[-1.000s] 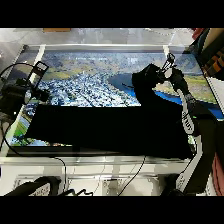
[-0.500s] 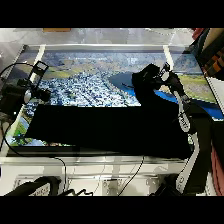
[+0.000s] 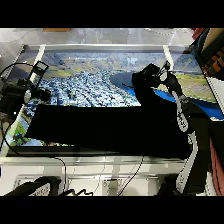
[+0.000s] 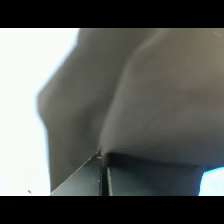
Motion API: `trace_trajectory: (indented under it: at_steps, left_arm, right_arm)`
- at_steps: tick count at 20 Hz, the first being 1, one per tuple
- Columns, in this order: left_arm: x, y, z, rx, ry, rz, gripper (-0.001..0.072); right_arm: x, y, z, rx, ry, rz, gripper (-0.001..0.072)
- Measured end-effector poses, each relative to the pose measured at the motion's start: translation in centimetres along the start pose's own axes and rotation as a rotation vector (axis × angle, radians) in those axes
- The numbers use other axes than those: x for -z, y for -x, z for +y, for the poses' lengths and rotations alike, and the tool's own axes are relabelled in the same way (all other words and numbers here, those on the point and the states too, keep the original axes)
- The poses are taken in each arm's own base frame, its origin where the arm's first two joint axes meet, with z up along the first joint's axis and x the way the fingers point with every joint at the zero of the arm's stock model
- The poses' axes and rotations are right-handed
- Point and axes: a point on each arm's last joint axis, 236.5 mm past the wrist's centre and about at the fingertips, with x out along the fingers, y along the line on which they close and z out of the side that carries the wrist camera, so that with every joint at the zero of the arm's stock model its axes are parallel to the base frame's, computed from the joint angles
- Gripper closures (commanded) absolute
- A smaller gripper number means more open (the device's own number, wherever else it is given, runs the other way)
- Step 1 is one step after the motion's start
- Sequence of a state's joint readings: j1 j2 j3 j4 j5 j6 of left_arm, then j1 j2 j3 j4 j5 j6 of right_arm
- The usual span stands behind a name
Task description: Fold the clothes and pants, and hang the long-sleeved shirts on hangers.
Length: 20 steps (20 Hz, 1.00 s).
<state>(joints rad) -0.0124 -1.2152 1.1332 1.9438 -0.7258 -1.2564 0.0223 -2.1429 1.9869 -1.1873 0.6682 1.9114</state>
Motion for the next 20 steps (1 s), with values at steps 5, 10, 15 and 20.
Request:
trace_trajectory:
  at_steps: [5, 10, 15, 20]
  left_arm:
    - [-0.1, 0.0, -0.2, 0.006, 0.153, -0.002, 0.0015]
    - [-1.5, 0.4, -2.2, 0.046, 0.245, -0.026, 0.0015]
    - [-3.6, 1.2, -5.1, 0.096, 0.248, -0.061, 0.0015]
    - [-4.0, 1.4, -5.8, 0.11, 0.378, -0.06, 0.0015]
  right_arm:
    - [-1.4, 6.5, 6.6, -0.072, 0.348, 0.008, 0.0694]
    - [0.7, 16.0, 12.6, -0.146, 0.714, 0.074, 0.0694]
    - [4.6, 25.0, 18.4, -0.303, 0.987, 0.105, 0.0693]
    - [8.9, 31.8, 21.3, -0.446, 1.213, 0.143, 0.0693]
